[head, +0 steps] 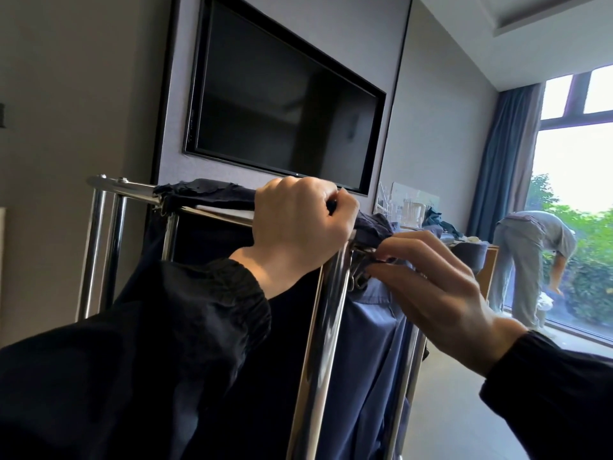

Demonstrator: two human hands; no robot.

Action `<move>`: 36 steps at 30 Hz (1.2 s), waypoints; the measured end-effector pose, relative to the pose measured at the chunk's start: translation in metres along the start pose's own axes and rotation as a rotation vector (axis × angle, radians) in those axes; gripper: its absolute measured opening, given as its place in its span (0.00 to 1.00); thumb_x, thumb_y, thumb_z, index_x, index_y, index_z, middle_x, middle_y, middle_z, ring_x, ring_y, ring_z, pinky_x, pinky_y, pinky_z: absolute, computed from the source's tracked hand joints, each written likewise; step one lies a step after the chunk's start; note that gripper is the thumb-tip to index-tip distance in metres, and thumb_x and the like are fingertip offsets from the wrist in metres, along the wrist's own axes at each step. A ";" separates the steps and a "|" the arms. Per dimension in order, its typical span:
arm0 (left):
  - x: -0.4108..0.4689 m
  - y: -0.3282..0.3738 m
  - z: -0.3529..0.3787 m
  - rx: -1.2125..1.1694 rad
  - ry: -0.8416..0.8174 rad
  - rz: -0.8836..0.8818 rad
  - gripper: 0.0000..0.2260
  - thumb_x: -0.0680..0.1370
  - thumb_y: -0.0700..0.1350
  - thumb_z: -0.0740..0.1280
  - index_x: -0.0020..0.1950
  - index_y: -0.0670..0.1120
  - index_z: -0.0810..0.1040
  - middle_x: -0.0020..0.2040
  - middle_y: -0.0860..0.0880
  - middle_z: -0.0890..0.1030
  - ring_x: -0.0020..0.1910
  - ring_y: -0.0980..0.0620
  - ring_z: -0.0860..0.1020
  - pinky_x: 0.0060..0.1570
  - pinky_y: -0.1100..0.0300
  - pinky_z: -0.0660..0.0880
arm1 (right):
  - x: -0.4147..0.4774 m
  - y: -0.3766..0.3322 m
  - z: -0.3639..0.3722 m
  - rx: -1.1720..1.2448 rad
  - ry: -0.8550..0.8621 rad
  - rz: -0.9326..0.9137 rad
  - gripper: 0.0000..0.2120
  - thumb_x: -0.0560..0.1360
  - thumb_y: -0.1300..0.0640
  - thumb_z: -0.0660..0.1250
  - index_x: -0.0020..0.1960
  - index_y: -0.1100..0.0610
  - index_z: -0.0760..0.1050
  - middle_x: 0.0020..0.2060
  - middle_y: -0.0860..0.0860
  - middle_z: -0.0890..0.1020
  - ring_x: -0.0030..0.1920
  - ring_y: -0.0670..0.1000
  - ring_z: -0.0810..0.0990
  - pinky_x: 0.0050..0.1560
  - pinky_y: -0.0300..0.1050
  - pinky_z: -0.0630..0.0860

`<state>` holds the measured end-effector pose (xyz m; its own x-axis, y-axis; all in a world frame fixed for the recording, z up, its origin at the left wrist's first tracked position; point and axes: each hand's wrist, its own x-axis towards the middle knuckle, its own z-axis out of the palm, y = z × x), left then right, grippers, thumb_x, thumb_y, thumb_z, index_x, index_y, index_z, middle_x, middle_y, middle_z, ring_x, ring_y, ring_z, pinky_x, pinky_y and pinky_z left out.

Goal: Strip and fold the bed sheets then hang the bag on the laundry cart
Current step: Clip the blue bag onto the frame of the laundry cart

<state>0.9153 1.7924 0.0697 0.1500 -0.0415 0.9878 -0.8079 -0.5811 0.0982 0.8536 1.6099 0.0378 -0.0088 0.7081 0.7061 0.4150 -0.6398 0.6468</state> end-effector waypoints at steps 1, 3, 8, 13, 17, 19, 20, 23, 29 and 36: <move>0.000 0.000 0.000 0.000 0.000 -0.002 0.19 0.74 0.50 0.60 0.23 0.46 0.65 0.20 0.53 0.63 0.22 0.50 0.66 0.28 0.62 0.53 | 0.001 0.000 -0.001 0.006 0.004 -0.010 0.14 0.81 0.64 0.60 0.45 0.71 0.80 0.46 0.64 0.80 0.47 0.63 0.78 0.45 0.56 0.75; 0.000 -0.001 0.000 -0.008 -0.003 -0.001 0.19 0.74 0.50 0.60 0.23 0.46 0.64 0.20 0.53 0.63 0.22 0.51 0.66 0.28 0.62 0.53 | 0.004 0.000 -0.003 -0.009 0.002 -0.040 0.17 0.82 0.63 0.58 0.44 0.71 0.80 0.45 0.64 0.80 0.46 0.63 0.79 0.44 0.56 0.75; 0.000 0.000 -0.001 -0.015 0.008 -0.001 0.20 0.74 0.49 0.60 0.23 0.50 0.58 0.19 0.55 0.59 0.21 0.57 0.61 0.28 0.63 0.52 | 0.001 0.006 -0.005 -0.077 -0.024 -0.087 0.17 0.82 0.62 0.57 0.45 0.69 0.81 0.47 0.63 0.81 0.49 0.62 0.78 0.49 0.54 0.74; 0.000 -0.003 0.001 -0.029 0.024 0.009 0.20 0.74 0.50 0.61 0.23 0.49 0.60 0.19 0.56 0.59 0.21 0.57 0.61 0.28 0.63 0.52 | -0.003 0.014 -0.006 0.000 -0.057 -0.017 0.06 0.80 0.63 0.61 0.51 0.64 0.76 0.55 0.61 0.76 0.57 0.62 0.75 0.51 0.56 0.75; 0.001 -0.008 -0.006 -0.068 -0.050 0.078 0.20 0.72 0.56 0.56 0.25 0.44 0.69 0.21 0.52 0.64 0.23 0.52 0.65 0.28 0.62 0.54 | 0.015 0.012 -0.008 0.165 0.058 0.079 0.05 0.74 0.70 0.65 0.42 0.70 0.78 0.43 0.60 0.81 0.49 0.60 0.79 0.48 0.54 0.77; 0.001 -0.015 -0.011 -0.086 -0.128 0.133 0.19 0.71 0.56 0.56 0.28 0.45 0.72 0.23 0.52 0.68 0.25 0.52 0.67 0.29 0.63 0.56 | 0.022 0.011 -0.008 0.223 0.149 0.188 0.02 0.72 0.74 0.68 0.41 0.70 0.77 0.41 0.60 0.81 0.46 0.58 0.81 0.47 0.52 0.77; 0.002 -0.018 -0.013 -0.088 -0.158 0.149 0.18 0.72 0.56 0.57 0.30 0.45 0.73 0.24 0.52 0.69 0.26 0.53 0.68 0.30 0.64 0.56 | 0.025 0.012 -0.008 0.231 0.187 0.235 0.02 0.72 0.74 0.69 0.42 0.69 0.77 0.42 0.60 0.81 0.46 0.58 0.81 0.47 0.51 0.78; 0.002 -0.023 -0.011 -0.136 -0.183 0.130 0.18 0.77 0.53 0.59 0.32 0.45 0.75 0.26 0.50 0.72 0.27 0.54 0.69 0.31 0.61 0.57 | 0.035 0.013 -0.008 0.283 0.261 0.376 0.06 0.71 0.71 0.71 0.46 0.68 0.76 0.46 0.59 0.81 0.48 0.56 0.82 0.50 0.47 0.80; 0.004 -0.006 -0.005 -0.112 -0.050 -0.068 0.14 0.77 0.51 0.58 0.33 0.50 0.69 0.26 0.58 0.66 0.30 0.49 0.69 0.35 0.57 0.57 | 0.042 0.004 0.016 0.392 0.343 0.734 0.07 0.72 0.66 0.72 0.48 0.61 0.76 0.44 0.53 0.82 0.43 0.47 0.83 0.45 0.41 0.80; 0.018 0.002 0.005 -0.195 0.274 -0.327 0.13 0.80 0.47 0.54 0.35 0.49 0.65 0.32 0.52 0.69 0.33 0.46 0.69 0.42 0.53 0.65 | 0.053 -0.010 0.041 0.677 0.612 1.070 0.05 0.71 0.65 0.73 0.43 0.59 0.78 0.37 0.54 0.84 0.39 0.55 0.84 0.44 0.55 0.81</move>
<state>0.9190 1.7868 0.0869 0.2793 0.3498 0.8942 -0.8393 -0.3636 0.4043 0.8859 1.6659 0.0572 0.2696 -0.3760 0.8866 0.8226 -0.3887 -0.4150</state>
